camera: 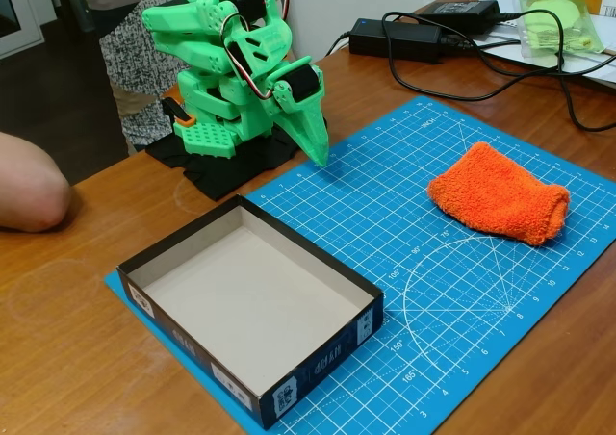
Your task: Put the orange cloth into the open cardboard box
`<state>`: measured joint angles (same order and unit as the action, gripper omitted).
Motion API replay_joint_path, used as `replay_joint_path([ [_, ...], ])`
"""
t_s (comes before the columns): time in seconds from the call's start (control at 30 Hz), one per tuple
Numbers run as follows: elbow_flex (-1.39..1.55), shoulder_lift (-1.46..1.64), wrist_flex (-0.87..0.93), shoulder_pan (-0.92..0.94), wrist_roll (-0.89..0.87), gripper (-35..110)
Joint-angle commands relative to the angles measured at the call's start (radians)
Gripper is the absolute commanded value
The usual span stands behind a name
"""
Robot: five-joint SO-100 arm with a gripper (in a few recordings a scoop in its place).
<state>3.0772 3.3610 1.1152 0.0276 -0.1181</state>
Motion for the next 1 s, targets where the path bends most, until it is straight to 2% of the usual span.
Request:
replay_joint_path([
  [0.0,-0.005,0.014,0.011,-0.012,0.025,7],
  [0.2,-0.005,0.014,0.011,-0.009,0.025,12],
  [0.7,-0.005,0.014,0.011,-0.012,0.026,10],
  [0.8,-0.005,0.014,0.006,-0.018,0.040,21],
  [0.9,0.008,0.014,-0.054,-0.049,0.130,33],
  [0.97,0.008,0.014,-0.129,0.006,0.187,33],
])
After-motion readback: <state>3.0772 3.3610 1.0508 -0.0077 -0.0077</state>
